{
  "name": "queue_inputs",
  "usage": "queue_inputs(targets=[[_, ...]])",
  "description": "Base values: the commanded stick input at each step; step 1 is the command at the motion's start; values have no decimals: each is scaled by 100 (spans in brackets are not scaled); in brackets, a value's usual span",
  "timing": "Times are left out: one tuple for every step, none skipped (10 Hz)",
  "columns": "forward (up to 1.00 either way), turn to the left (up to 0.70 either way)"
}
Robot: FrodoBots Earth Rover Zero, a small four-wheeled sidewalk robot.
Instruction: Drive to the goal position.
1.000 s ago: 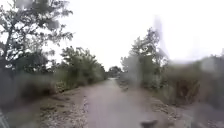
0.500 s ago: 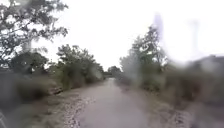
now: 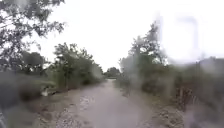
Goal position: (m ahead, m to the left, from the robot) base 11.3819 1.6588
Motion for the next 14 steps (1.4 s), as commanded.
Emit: queue_inputs(targets=[[70,0],[70,0],[70,0],[70,0],[70,0],[70,0],[70,0],[70,0],[70,0],[70,0],[70,0],[70,0],[70,0],[70,0]])
